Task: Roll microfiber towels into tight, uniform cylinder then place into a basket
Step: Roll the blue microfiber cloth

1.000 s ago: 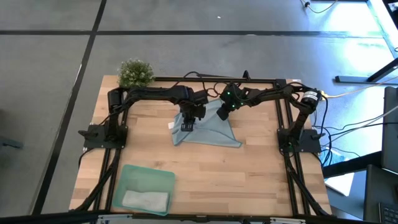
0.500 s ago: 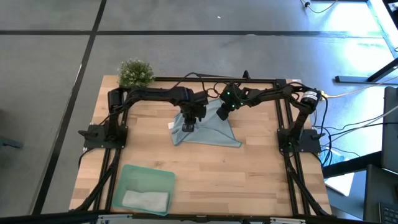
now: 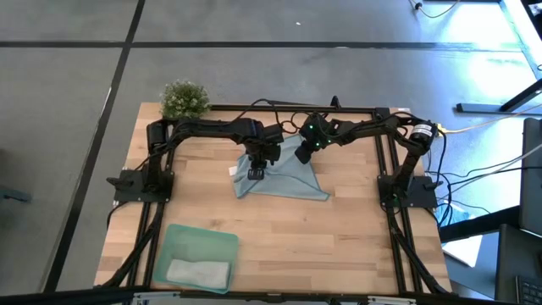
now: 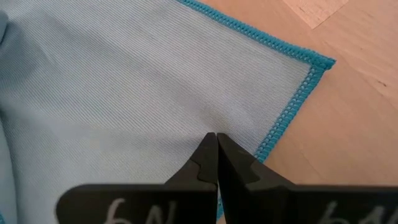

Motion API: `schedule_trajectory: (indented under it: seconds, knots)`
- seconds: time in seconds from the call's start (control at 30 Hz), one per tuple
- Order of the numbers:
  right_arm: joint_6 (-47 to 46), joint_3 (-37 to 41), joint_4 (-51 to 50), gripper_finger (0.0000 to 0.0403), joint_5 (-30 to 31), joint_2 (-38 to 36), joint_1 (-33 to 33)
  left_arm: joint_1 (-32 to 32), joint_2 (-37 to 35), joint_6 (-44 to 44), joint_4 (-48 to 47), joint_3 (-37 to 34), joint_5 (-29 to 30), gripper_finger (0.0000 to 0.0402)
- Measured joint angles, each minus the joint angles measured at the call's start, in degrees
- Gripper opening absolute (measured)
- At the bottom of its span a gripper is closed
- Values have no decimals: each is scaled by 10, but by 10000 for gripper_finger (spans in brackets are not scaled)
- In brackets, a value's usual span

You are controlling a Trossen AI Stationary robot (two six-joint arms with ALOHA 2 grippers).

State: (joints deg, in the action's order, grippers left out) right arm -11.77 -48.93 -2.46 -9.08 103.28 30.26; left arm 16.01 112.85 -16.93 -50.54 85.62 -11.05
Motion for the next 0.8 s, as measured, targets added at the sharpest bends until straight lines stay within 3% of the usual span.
schedule_trajectory:
  seconds: [0.57, 0.8]
  knots:
    - [0, 1, -29, 0, 0, -16, 18, -20, -5, 33, -151, 118, 0, 0]
    - [29, 1, -54, 0, 0, -53, 23, -52, -5, 70, -198, 128, 0, 0]
